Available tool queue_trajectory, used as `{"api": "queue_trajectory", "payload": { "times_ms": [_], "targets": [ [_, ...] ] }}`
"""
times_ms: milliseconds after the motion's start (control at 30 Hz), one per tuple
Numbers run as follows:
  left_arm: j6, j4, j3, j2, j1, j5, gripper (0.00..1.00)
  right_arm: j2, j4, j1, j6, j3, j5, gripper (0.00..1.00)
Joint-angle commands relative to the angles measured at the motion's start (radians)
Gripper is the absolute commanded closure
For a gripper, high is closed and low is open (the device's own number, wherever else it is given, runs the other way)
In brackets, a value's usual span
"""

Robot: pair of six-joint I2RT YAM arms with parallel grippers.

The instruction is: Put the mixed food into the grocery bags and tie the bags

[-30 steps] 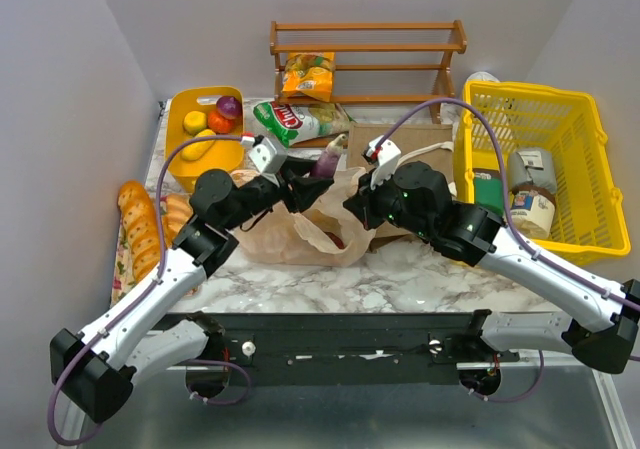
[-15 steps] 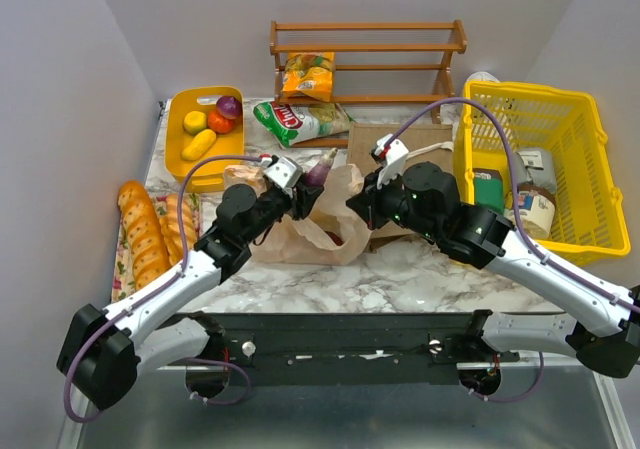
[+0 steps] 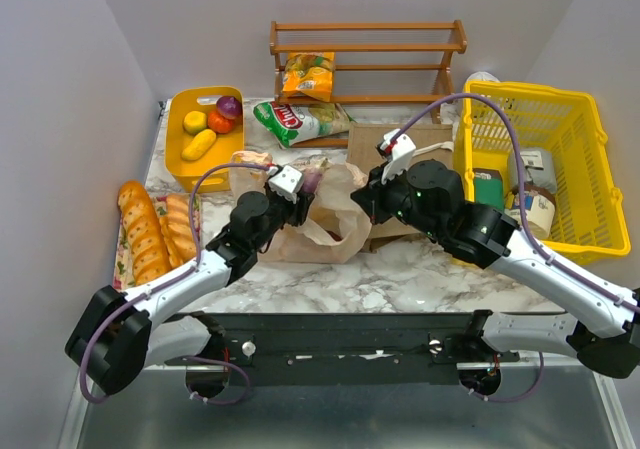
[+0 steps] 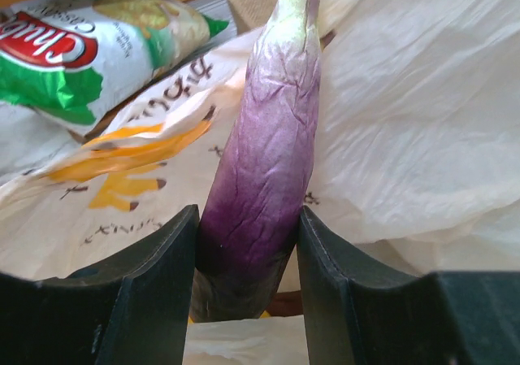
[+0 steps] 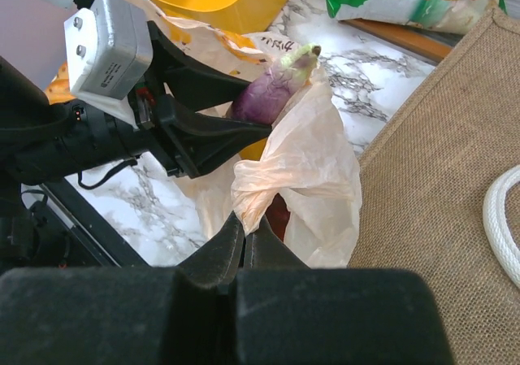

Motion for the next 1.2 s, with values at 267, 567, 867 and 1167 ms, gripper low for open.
{"api": "queue_trajectory", "payload": {
  "times_ms": [267,567,867,1167],
  "targets": [
    [-0.034,-0.261,0.088,-0.149,-0.011,0.049,0.21,0.044,-0.040,-0.009,0.002,0.078,0.080,0.99],
    [-0.063,-0.610,0.279,-0.339,-0.011,0.128,0.03,0.085,-0.049,-0.043,0.000,0.132,0.083,0.99],
    [-0.074,-0.941,0.561,-0.366,0.048,-0.156,0.01,0.128,-0.051,-0.104,-0.011,0.192,-0.001,0.99],
    [-0.128,-0.848,0.498,-0.289,0.341,0.152,0.01,0.151,-0.051,-0.155,-0.032,0.235,-0.095,0.99]
  ]
}}
